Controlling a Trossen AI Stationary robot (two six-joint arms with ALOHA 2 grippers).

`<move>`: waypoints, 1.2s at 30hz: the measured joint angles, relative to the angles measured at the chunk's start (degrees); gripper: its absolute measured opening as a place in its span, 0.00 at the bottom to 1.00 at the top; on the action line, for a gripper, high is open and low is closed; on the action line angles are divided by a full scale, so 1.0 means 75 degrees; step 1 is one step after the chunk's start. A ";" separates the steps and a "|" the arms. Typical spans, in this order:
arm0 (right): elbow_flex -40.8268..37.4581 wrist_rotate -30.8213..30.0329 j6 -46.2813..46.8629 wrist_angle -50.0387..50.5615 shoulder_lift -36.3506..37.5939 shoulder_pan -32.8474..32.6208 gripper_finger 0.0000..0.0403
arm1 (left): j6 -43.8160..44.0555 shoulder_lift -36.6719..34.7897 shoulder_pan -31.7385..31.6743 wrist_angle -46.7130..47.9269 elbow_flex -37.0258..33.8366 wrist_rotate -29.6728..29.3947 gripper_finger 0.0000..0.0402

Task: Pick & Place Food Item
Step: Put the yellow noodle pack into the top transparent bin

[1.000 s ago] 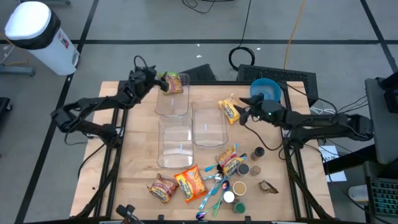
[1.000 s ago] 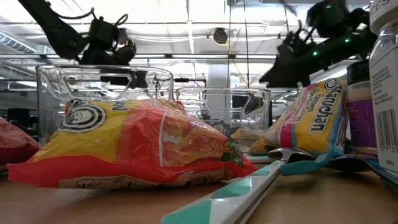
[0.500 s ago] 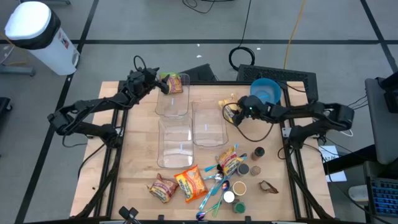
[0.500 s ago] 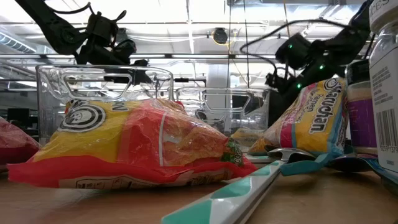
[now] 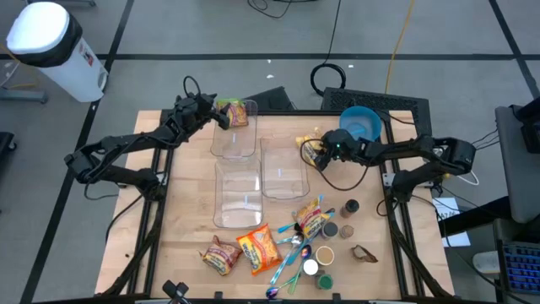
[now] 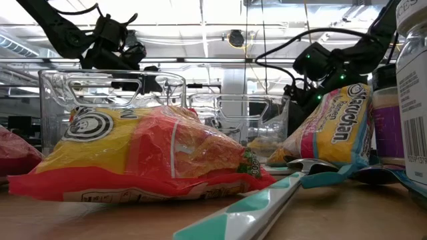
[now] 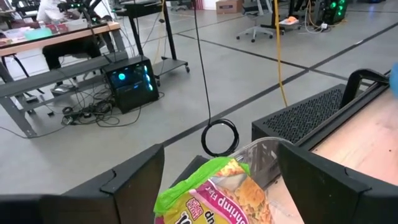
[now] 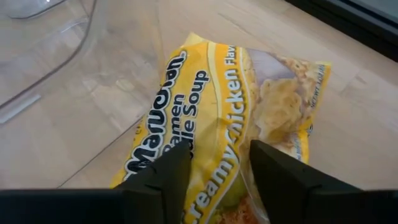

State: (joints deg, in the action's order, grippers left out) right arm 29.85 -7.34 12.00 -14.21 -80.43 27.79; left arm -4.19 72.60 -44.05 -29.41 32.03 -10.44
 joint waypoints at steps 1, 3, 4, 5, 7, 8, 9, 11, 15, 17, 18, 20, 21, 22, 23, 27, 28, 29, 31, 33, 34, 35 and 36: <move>-0.0001 0.0000 -0.0057 -0.0001 0.0004 0.0000 0.33 | 0.0000 0.0000 0.0000 0.0009 0.0000 0.0001 0.77; -0.0003 0.0007 -0.0101 -0.0009 0.0004 0.0000 0.28 | 0.0000 0.0000 0.0000 0.0030 0.0000 0.0000 0.77; -0.0003 0.0007 -0.0108 -0.0013 0.0004 0.0000 0.26 | 0.0001 0.0003 0.0000 0.0030 0.0000 0.0001 0.77; -0.0003 0.0007 -0.0130 -0.0015 0.0004 0.0000 0.23 | 0.0009 0.0003 0.0000 0.0033 0.0000 0.0001 0.78; -0.0003 0.0007 -0.0220 -0.0021 0.0009 0.0000 0.18 | 0.0058 0.0003 0.0000 0.0060 0.0000 0.0001 0.78; -0.0003 0.0007 -0.0296 -0.0013 0.0046 0.0000 0.16 | 0.0110 0.0003 0.0000 0.0073 0.0000 0.0001 0.78; -0.0014 0.0007 -0.0359 0.0009 0.0113 0.0000 0.13 | 0.0187 0.0003 0.0000 0.0063 0.0000 -0.0005 0.78; -0.0026 0.0007 -0.0494 0.0055 0.0306 0.0000 0.08 | 0.0463 0.0006 0.0000 0.0001 0.0000 -0.0041 0.77; -0.0029 -0.0013 -0.0648 0.0046 0.1030 0.0000 0.01 | 0.0939 0.0006 0.0000 -0.0095 -0.0003 0.0077 0.77; -0.0029 -0.0161 -0.0666 0.0031 0.1442 -0.0063 0.01 | 0.1089 0.0006 0.0000 -0.0291 -0.0003 0.0429 0.77; -0.0029 -0.0353 -0.0691 0.0048 0.1640 -0.0128 0.01 | 0.1212 0.0006 0.0000 -0.0434 -0.0003 0.0677 0.78; -0.0029 -0.0850 -0.0864 0.0062 0.2030 -0.0326 0.01 | 0.1596 0.0006 0.0000 -0.0743 -0.0003 0.1192 0.79; -0.0029 -0.1162 -0.1005 0.0064 0.2208 -0.0444 0.00 | 0.1838 0.0006 0.0001 -0.0863 0.0012 0.1401 0.79; -0.0029 -0.1486 -0.1133 0.0053 0.2364 -0.0577 0.00 | 0.2110 0.0006 0.0020 -0.0886 0.0072 0.1606 0.79; -0.0029 -0.1807 -0.1270 0.0030 0.2504 -0.0711 0.00 | 0.2380 0.0006 0.0053 -0.0846 0.0169 0.1779 0.79; -0.0029 -0.2691 -0.2094 -0.0296 0.2826 -0.1301 0.00 | 0.2635 0.0006 0.0455 0.0084 0.0869 0.2299 0.79; -0.0029 -0.2825 -0.2303 -0.0449 0.2831 -0.1464 0.00 | 0.2591 0.0012 0.0628 0.0458 0.1102 0.2389 0.78; -0.0029 -0.2899 -0.2535 -0.0602 0.2823 -0.1605 0.00 | 0.2501 0.0062 0.0824 0.0768 0.1345 0.2402 0.78; -0.0029 -0.3056 -0.2991 -0.0947 0.2747 -0.1878 0.00 | 0.2246 0.0193 0.1237 0.1233 0.1808 0.2407 0.77; -0.0029 -0.3062 -0.3412 -0.1301 0.2624 -0.2115 0.00 | 0.2050 0.0304 0.1611 0.1507 0.2179 0.2410 0.76; -0.0029 -0.3062 -0.3593 -0.1469 0.2556 -0.2222 0.00 | 0.2001 0.0372 0.1809 0.1517 0.2329 0.2415 0.76; -0.0029 -0.3062 -0.3734 -0.1680 0.2474 -0.2320 0.00 | 0.1967 0.0447 0.1993 0.1475 0.2464 0.2417 0.75; -0.0029 -0.3060 -0.3868 -0.1893 0.2393 -0.2409 0.00 | 0.1963 0.0522 0.2157 0.1433 0.2566 0.2415 0.76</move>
State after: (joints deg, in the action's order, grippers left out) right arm 29.63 -30.29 -17.01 -28.41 -62.48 9.72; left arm 10.54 76.51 -27.88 -18.67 51.28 7.67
